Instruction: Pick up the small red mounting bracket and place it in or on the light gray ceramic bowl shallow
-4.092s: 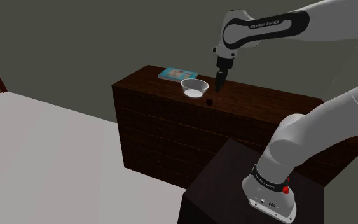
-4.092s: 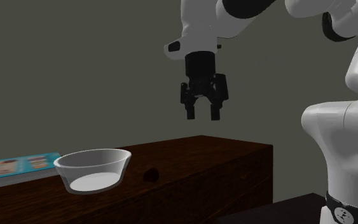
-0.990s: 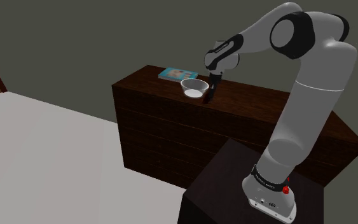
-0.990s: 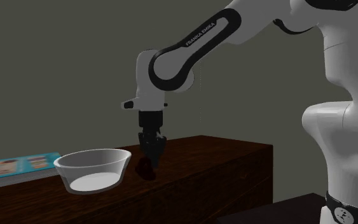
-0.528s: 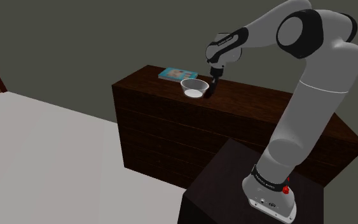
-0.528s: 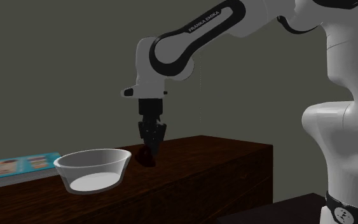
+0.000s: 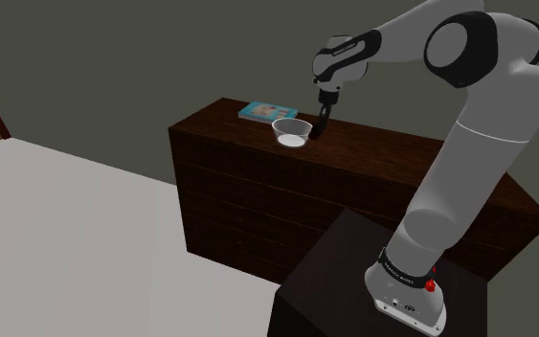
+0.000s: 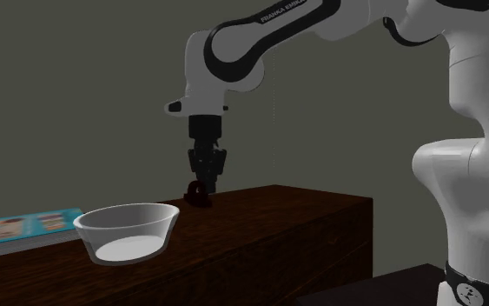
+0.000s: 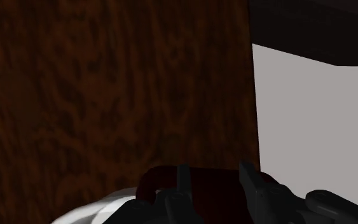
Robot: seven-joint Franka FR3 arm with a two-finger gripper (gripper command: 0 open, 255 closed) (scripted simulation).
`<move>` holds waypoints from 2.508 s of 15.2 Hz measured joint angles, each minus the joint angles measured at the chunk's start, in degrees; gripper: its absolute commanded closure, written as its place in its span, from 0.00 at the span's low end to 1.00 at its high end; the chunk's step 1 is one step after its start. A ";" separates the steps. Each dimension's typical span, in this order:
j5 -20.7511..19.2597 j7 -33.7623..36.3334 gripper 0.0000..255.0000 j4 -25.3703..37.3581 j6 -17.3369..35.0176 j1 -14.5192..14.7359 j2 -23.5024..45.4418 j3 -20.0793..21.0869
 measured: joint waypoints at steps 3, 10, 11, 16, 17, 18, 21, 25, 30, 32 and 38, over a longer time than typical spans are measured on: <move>-0.48 0.33 1.00 1.23 -2.11 0.09 -0.98 0.08; 0.53 -0.03 1.00 8.06 -7.20 0.16 0.98 0.13; 1.35 0.03 1.00 10.17 -7.85 0.28 2.64 0.29; 6.99 -1.16 1.00 25.65 -12.20 -1.03 15.08 1.05; 8.00 -1.15 1.00 28.93 -13.22 -1.47 17.55 1.33; 9.03 -1.26 1.00 32.93 -14.75 -2.14 20.24 1.59; 12.14 -1.31 1.00 46.82 -19.97 -5.04 29.28 2.60; 13.55 -0.97 1.00 52.77 -21.26 -6.37 34.12 3.37; 13.58 -1.16 1.00 48.51 -17.28 -5.72 33.94 3.43; 13.69 -1.16 1.00 47.58 -16.09 -5.58 34.22 3.52; 13.85 -1.48 1.00 43.25 -11.81 -5.06 34.28 3.63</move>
